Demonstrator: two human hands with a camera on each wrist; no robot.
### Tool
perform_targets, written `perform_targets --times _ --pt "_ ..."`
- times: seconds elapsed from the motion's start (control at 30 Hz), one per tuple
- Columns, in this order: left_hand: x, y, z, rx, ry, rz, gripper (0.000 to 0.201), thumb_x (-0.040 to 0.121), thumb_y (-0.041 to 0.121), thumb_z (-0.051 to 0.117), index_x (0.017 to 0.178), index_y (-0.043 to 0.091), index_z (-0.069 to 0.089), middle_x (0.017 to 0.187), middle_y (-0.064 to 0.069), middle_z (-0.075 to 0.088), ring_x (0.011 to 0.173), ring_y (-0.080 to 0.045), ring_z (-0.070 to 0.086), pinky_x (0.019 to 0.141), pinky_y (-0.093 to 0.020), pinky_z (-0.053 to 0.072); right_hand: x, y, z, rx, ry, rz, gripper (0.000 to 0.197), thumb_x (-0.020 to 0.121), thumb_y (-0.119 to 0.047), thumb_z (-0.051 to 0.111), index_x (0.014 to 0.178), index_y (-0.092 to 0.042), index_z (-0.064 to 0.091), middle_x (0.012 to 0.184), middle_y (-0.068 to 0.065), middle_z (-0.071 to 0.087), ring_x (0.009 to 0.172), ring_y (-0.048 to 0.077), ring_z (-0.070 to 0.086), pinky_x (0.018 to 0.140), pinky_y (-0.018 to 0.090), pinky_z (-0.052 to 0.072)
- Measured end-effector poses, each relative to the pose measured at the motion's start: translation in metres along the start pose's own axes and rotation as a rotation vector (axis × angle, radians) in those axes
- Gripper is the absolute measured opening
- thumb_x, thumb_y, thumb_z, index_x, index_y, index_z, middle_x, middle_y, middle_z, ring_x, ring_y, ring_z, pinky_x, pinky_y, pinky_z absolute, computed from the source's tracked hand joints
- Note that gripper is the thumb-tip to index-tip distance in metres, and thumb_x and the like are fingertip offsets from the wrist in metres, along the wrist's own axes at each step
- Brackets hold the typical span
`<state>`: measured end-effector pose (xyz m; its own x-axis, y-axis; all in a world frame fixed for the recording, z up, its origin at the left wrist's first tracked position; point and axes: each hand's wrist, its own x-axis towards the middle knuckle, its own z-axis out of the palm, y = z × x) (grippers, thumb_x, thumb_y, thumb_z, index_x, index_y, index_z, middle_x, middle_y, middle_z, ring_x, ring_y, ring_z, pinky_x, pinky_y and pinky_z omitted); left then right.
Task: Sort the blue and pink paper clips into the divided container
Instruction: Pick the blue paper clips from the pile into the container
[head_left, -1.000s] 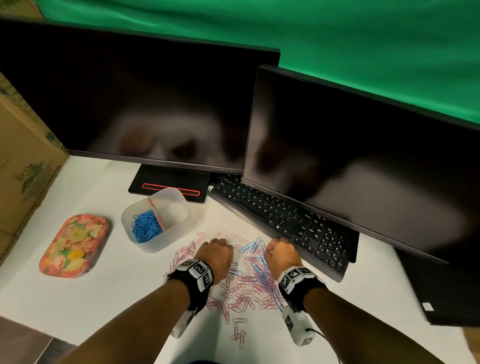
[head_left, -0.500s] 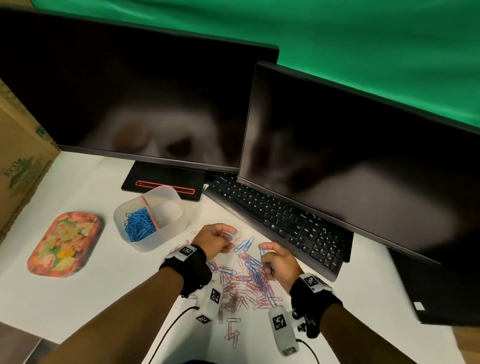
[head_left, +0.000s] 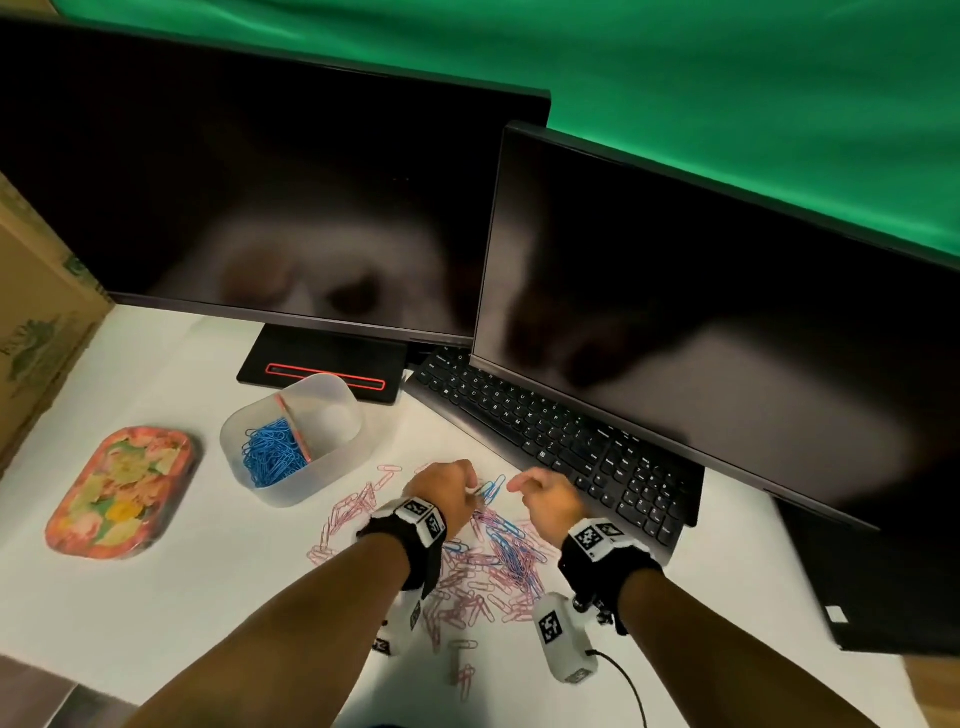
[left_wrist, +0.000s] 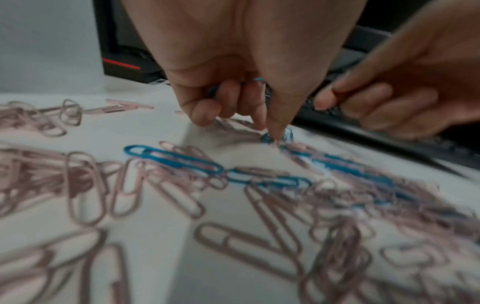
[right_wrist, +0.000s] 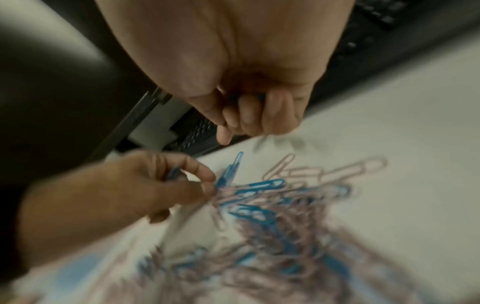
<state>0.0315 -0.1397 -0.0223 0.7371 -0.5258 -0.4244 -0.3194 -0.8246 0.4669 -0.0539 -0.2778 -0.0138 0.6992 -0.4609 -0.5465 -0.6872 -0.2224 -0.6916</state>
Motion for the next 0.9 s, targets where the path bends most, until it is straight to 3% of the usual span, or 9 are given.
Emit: perform_targets --times 0.07,0.2,0.37,0.43,0.6,0.67,0.73,0.8,0.9 --pt "0.001 0.0 0.003 0.113 0.006 0.025 0.019 0.091 0.032 0.055 0.106 0.021 0.058 0.105 -0.004 0.066 0.099 -0.024 0.061 0.082 -0.035 0.051 0.001 -0.003 0.0 -0.4 0.02 -0.124 0.025 0.096 -0.018 0.044 0.105 -0.028 0.065 0.093 0.004 0.069 0.081 0.021 0.064 0.07 0.023 0.049" --pt "0.0 -0.005 0.004 0.087 -0.007 0.01 0.013 0.089 0.023 0.056 0.101 0.019 0.061 0.105 -0.005 0.067 0.099 -0.024 0.062 0.084 -0.033 0.052 0.004 -0.011 0.0 -0.817 -0.07 -0.155 0.038 0.096 -0.028 0.044 0.131 -0.046 0.044 0.113 0.008 0.065 0.099 0.029 0.064 0.082 0.034 0.053" --pt "-0.005 -0.018 -0.001 -0.161 0.033 -0.012 0.003 0.083 0.022 0.064 0.082 0.02 0.062 0.085 -0.001 0.067 0.087 -0.021 0.063 0.072 -0.021 0.046 0.011 -0.011 0.005 -0.987 -0.106 -0.268 0.022 0.097 -0.02 0.042 0.115 -0.029 0.05 0.111 0.008 0.066 0.095 0.029 0.065 0.081 0.036 0.052" --pt "-0.007 -0.022 -0.003 -0.256 0.068 -0.038 0.011 0.08 0.022 0.067 0.073 0.024 0.058 0.074 0.004 0.063 0.078 -0.018 0.062 0.07 -0.019 0.045 0.011 -0.01 0.006 -1.009 -0.113 -0.281 0.016 0.097 -0.019 0.041 0.106 -0.024 0.053 0.11 0.006 0.065 0.094 0.028 0.064 0.079 0.035 0.05" --pt "-0.01 -0.031 -0.006 -0.489 0.075 -0.077 0.017 0.075 0.022 0.075 0.067 0.022 0.06 0.073 0.003 0.068 0.072 -0.015 0.062 0.066 -0.02 0.047 0.006 -0.008 0.004 -0.861 -0.105 -0.233 0.014 0.095 -0.027 0.046 0.096 -0.025 0.059 0.101 0.0 0.062 0.09 0.023 0.063 0.079 0.032 0.052" --pt "-0.01 -0.037 -0.008 -0.665 0.035 -0.084 0.013 0.073 0.016 0.075 0.072 0.02 0.063 0.071 0.001 0.071 0.075 -0.017 0.066 0.081 -0.029 0.054 0.002 -0.006 0.003 -0.712 -0.089 -0.199 0.013 0.092 -0.027 0.051 0.085 -0.029 0.061 0.084 -0.003 0.062 0.078 0.02 0.062 0.071 0.03 0.054" --pt "-0.012 -0.042 -0.011 -0.813 -0.009 -0.097 0.019 0.078 0.002 0.07 0.086 0.019 0.066 0.067 0.001 0.072 0.074 -0.013 0.067 0.092 -0.035 0.051 -0.001 -0.004 0.002 -0.534 -0.081 -0.187 0.014 0.089 -0.025 0.055 0.081 -0.029 0.065 0.077 -0.004 0.065 0.072 0.015 0.064 0.065 0.023 0.054" --pt "-0.017 -0.043 -0.016 -0.9 -0.034 -0.144 0.027 0.083 -0.003 0.062 0.101 0.017 0.067 0.062 0.005 0.069 0.06 -0.004 0.059 0.077 -0.029 0.046 -0.007 -0.007 0.002 -0.363 -0.097 -0.185 0.015 0.088 -0.021 0.059 0.077 -0.028 0.066 0.07 -0.01 0.063 0.063 0.003 0.059 0.057 0.01 0.045" --pt "-0.028 -0.039 -0.026 -1.086 -0.044 -0.225 0.029 0.084 -0.007 0.052 0.098 0.011 0.07 0.058 0.001 0.062 0.054 -0.014 0.046 0.054 -0.023 0.039 -0.017 -0.02 0.007 -0.181 -0.124 -0.192 0.022 0.087 -0.014 0.063 0.069 -0.027 0.064 0.065 -0.01 0.059 0.058 0.003 0.051 0.054 0.008 0.04"
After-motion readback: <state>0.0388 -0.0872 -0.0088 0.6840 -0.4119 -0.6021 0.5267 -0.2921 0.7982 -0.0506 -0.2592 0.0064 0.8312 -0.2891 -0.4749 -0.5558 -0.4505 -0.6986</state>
